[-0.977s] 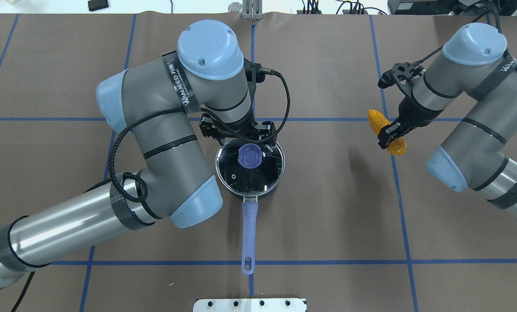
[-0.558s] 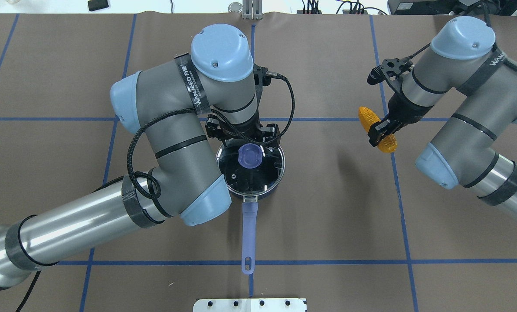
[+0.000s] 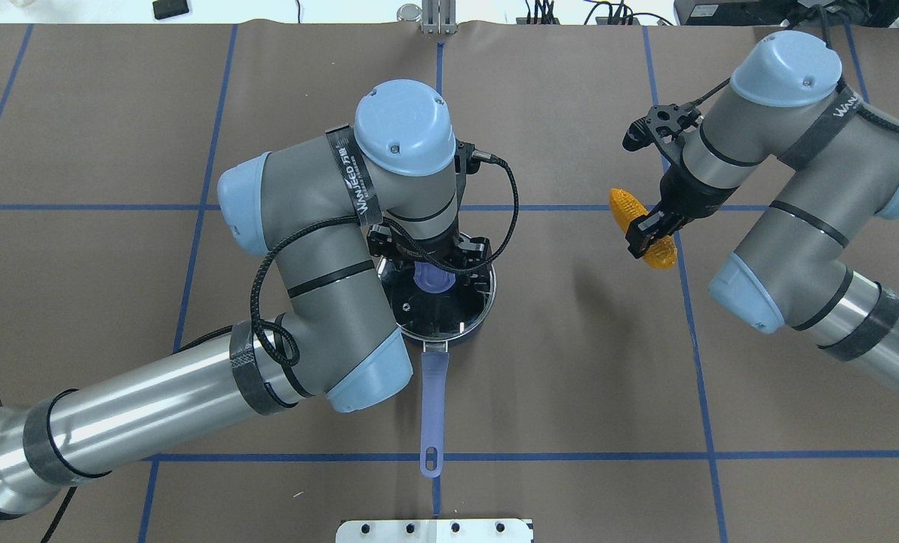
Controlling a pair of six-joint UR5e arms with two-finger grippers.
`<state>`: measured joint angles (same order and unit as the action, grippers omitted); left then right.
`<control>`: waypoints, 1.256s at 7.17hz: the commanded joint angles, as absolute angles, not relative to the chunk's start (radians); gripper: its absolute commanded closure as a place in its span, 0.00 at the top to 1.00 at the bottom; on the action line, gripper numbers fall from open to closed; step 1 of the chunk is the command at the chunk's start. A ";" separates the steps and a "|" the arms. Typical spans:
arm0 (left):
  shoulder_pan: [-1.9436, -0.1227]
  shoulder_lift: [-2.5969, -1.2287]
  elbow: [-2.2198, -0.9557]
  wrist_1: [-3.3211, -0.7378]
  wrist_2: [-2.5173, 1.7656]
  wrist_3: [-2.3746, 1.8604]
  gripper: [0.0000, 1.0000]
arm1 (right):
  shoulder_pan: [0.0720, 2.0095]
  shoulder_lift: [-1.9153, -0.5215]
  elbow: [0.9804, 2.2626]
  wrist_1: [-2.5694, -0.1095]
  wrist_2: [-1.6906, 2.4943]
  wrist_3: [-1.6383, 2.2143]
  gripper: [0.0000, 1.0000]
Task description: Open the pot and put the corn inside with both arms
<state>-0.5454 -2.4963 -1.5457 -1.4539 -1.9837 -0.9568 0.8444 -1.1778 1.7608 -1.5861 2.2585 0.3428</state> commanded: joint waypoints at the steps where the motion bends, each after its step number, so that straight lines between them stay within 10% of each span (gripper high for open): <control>1: -0.545 -2.496 -1.508 -1.512 -1.983 -0.963 0.98 | 0.836 -1.177 1.761 -1.586 2.252 0.345 0.26; 7: -0.548 -2.487 -1.529 -1.505 -1.983 -0.966 0.50 | 0.821 -1.178 1.755 -1.586 2.244 0.344 0.26; 9: -0.549 -2.481 -1.545 -1.503 -1.983 -0.966 0.50 | 0.818 -1.175 1.758 -1.586 2.246 0.344 0.26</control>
